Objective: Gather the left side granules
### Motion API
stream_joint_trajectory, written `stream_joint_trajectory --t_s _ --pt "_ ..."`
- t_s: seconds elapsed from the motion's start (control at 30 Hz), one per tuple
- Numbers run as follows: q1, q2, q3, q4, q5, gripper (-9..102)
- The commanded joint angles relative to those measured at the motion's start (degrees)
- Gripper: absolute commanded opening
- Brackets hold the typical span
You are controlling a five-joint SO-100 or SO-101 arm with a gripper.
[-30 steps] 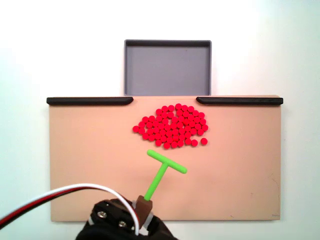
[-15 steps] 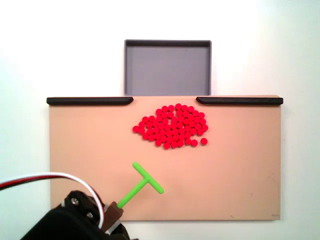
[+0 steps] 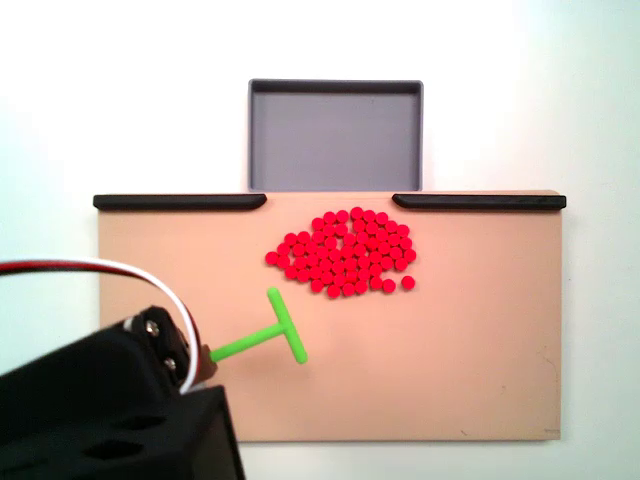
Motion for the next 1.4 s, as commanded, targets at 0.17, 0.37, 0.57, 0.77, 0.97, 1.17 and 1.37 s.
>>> stream_joint_trajectory --t_s 0.17,0.37,0.57,0.77,0.97,1.17,1.37 --pt "-2.2 -4.83 -9.49 0.35 6.94 0" --pt "-3.6 -12.04 -17.31 1.23 10.46 0" --pt "-4.22 -18.9 -25.75 3.25 13.36 0" --pt "-4.04 -22.5 -28.48 3.25 14.33 0" --pt "-4.22 -24.43 -28.74 3.25 16.44 0" --pt "-3.78 -26.54 -28.74 2.99 16.96 0" --pt "-3.08 -27.86 -29.71 2.55 16.7 0"
